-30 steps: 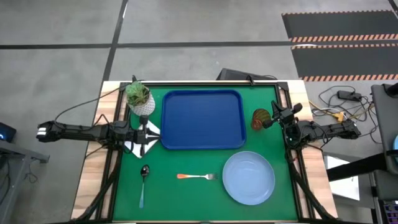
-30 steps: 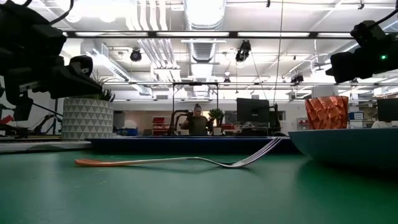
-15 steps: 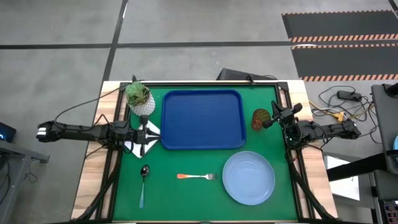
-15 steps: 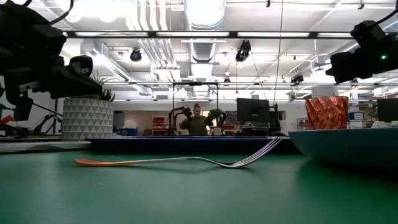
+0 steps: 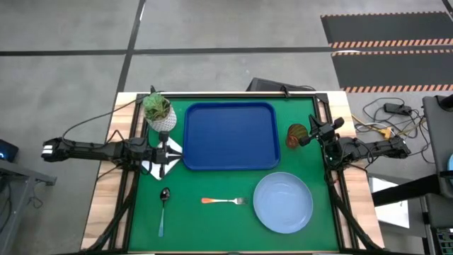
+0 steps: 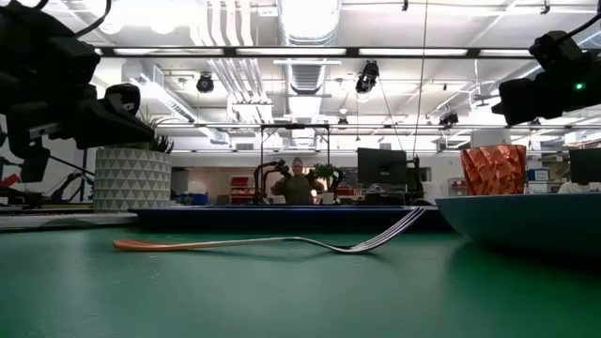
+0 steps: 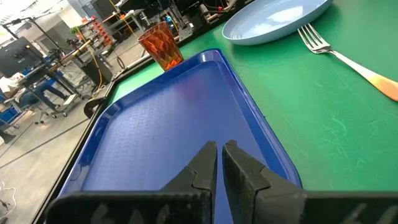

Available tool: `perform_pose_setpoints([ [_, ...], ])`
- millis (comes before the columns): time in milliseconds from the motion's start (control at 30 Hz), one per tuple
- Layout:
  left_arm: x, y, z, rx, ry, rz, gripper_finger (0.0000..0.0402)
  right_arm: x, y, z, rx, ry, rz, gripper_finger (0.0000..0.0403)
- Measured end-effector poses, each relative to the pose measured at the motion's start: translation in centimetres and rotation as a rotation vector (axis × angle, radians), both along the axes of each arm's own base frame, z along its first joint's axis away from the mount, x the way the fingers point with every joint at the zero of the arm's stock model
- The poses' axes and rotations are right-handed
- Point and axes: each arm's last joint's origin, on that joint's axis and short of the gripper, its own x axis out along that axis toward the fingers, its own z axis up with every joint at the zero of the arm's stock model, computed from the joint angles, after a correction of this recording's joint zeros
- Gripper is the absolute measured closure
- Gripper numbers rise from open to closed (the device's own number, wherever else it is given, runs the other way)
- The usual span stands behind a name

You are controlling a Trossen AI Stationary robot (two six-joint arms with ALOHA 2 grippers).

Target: Pick and place plate/cup/fork/spoon on tray

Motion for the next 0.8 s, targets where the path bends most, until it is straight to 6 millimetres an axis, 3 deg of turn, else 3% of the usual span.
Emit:
perform_pose_setpoints([
  [233,0.0,0.0,0.0,-0.002,0.0,0.0,0.0394,0.0,0.0,0.0,0.0,0.0,0.0,0.0394],
  [333,0.0,-0.1,0.1,-0.182,-0.021,0.018,0.0394,0.0,0.0,0.0,0.0,0.0,0.0,0.0394],
  [567,0.4,-0.1,3.7,-0.548,-0.386,0.02,0.0394,0.0,0.0,0.0,0.0,0.0,0.0,0.0394],
  [800,0.3,-0.2,5.7,-0.572,-0.484,-0.051,0.0394,0.0,0.0,0.0,0.0,0.0,0.0,0.0394],
])
